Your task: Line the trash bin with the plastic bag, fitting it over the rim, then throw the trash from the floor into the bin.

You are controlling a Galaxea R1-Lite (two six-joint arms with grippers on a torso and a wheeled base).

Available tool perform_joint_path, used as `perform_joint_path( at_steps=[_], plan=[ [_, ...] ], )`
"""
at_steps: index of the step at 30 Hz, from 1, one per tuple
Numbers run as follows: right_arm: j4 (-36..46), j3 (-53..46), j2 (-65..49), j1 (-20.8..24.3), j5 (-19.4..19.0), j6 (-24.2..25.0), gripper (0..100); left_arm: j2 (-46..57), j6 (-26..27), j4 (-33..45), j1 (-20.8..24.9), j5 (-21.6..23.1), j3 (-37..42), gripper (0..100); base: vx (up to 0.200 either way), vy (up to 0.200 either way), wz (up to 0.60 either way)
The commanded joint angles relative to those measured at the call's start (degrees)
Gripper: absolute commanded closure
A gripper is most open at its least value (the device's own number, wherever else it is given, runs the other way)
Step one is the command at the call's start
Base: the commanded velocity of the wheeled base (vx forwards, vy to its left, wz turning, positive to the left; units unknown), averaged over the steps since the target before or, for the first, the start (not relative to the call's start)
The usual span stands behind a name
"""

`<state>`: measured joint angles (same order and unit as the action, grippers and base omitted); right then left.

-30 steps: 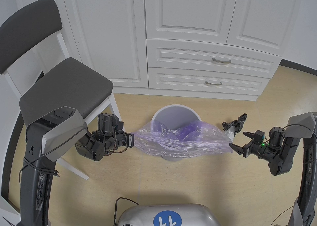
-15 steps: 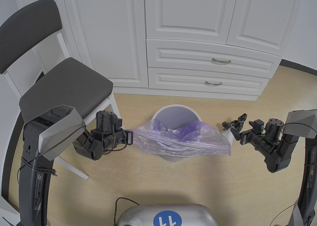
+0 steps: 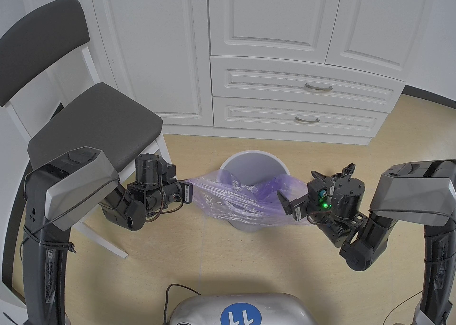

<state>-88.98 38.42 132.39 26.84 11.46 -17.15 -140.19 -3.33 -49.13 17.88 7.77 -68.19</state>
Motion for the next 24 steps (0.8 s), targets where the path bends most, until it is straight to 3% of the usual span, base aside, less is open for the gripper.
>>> perform_joint_path(
  at_steps=[1, 24],
  plan=[
    [-0.3, 1.0, 1.8, 3.9, 0.3, -1.5, 0, 2.0, 0.0, -2.2, 0.7, 0.1, 1.5, 100, 0.000, 0.000, 0.00],
    [8.2, 8.7, 10.3, 7.3, 0.3, -4.6, 0, 3.1, 0.1, -6.2, 1.7, 0.1, 3.9, 100, 0.000, 0.000, 0.00]
  ],
)
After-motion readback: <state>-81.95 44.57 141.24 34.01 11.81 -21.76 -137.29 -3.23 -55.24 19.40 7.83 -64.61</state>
